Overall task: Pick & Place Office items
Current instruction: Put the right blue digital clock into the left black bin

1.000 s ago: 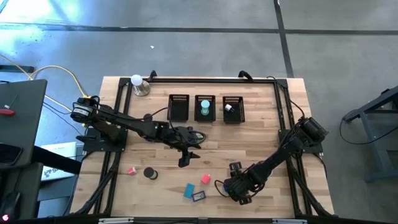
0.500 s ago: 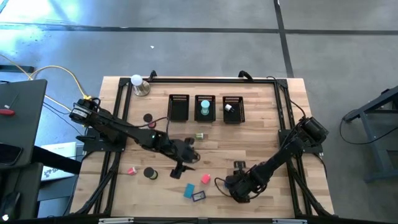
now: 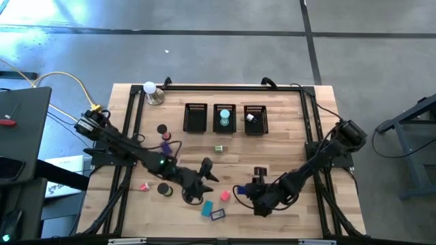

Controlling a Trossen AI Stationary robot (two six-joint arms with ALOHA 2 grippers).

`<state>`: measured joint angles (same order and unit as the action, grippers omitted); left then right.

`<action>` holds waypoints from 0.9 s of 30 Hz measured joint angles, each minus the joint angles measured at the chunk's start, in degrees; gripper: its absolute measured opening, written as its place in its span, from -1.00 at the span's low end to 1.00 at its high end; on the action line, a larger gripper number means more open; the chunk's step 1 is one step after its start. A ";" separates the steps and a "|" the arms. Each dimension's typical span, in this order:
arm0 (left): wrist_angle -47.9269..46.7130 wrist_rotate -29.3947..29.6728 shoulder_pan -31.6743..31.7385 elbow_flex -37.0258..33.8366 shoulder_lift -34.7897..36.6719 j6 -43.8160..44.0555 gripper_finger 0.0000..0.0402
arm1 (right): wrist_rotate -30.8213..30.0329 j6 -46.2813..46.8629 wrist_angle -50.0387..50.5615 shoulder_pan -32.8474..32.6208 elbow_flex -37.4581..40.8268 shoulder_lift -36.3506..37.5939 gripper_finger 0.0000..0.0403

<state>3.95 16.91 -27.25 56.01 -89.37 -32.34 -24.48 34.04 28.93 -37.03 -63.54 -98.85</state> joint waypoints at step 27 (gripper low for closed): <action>19.09 15.49 -4.06 0.01 -9.88 -31.52 0.04 | 0.90 -14.82 -15.44 4.41 -0.14 0.15 -0.31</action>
<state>23.04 32.40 -31.31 56.02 -99.25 -63.86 -23.57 19.22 13.49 -32.62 -63.68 -98.70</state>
